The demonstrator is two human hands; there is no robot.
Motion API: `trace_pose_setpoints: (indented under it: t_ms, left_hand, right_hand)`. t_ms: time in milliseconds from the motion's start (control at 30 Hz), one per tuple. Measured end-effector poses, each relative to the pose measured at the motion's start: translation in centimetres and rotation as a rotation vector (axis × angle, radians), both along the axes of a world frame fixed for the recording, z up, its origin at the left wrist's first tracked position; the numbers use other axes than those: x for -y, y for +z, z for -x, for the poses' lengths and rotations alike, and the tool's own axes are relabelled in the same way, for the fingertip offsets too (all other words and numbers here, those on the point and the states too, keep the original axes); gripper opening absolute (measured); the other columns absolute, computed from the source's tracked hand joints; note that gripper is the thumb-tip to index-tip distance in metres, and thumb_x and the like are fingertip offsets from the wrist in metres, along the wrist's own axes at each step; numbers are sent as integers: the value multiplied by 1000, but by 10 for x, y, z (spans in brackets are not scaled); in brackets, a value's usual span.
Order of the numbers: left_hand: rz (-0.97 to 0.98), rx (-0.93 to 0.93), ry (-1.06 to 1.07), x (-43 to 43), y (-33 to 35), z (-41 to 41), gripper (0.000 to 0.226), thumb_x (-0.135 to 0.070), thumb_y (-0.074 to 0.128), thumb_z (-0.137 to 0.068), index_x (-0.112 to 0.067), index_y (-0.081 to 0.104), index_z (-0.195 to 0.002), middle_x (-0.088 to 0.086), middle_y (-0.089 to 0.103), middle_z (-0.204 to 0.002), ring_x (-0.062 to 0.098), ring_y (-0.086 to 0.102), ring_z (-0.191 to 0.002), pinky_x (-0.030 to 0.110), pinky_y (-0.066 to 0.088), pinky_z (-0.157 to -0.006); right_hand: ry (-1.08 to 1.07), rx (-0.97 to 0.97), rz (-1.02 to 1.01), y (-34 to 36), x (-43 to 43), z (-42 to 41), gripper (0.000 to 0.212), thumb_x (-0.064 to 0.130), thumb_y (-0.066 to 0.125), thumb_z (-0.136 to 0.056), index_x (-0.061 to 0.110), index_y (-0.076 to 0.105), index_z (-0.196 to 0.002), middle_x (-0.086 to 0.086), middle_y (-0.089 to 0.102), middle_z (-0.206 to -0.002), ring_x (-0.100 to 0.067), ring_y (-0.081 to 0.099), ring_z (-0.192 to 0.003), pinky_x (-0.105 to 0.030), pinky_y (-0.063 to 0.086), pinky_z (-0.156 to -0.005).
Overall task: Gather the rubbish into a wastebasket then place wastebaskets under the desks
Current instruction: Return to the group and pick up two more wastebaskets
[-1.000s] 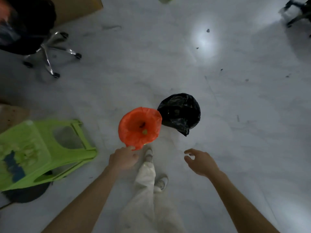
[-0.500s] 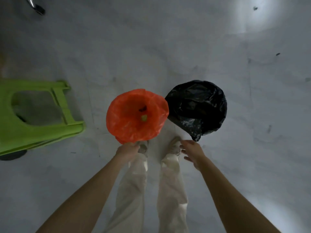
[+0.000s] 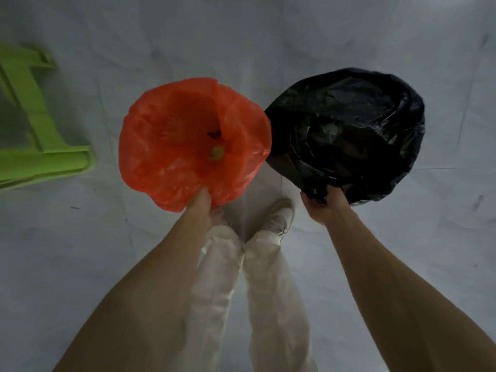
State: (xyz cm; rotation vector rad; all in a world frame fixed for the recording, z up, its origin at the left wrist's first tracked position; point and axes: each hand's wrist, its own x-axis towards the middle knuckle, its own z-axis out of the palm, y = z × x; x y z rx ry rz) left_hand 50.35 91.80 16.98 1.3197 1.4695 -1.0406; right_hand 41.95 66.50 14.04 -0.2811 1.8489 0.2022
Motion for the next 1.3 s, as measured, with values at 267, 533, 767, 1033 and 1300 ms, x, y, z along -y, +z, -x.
trace_pose_setpoints:
  t_ms: [267,533,767,1033,1300]
  left_hand:
    - [-125,236,170,-38,81,-52,36,-9,60,-91,-4,54,-126,17,62,-120,30,63,-102,42,55,-76]
    - [-147,302,230,-107,290,-51,35,-5,66,-88,1,55,-120,19,58,-117,33,61,-104,41,55,-70]
    - [-206,471,597,-209,448,58,38,-11,64,-92,-5,54,-128,16,57,-118,29,58,-99,41,52,-80]
    - [-341,579,1035,-305,546,209,30,-15,62,-91,-7,57,-120,17,63,-108,23,62,-77,37,54,-56]
    - [-566,649,1398,-427,586,360,23,-12,62,-93,-14,53,-114,13,59,-106,28,60,-94,43,53,-76]
  right_hand:
    - [151,-21,141,97,-7,-57,40,9,42,-96,18,53,-134,-11,63,-103,-24,58,-68,-17,45,-38]
    - [702,-5,292,308,-51,-94,38,12,45,-94,2,44,-131,-18,60,-108,-28,63,-73,-29,52,-44]
    - [1275,314,451,452,-134,-118,38,14,44,-92,5,52,-128,-17,62,-102,-27,56,-62,-17,41,-33]
    - [1505,714,327,577,-294,-96,27,6,50,-96,7,53,-123,-13,58,-87,-25,51,-61,-29,40,-47]
    - [1823,1039,134,630,-543,-21,26,10,57,-95,10,55,-121,-11,64,-88,-25,60,-59,-28,40,-46]
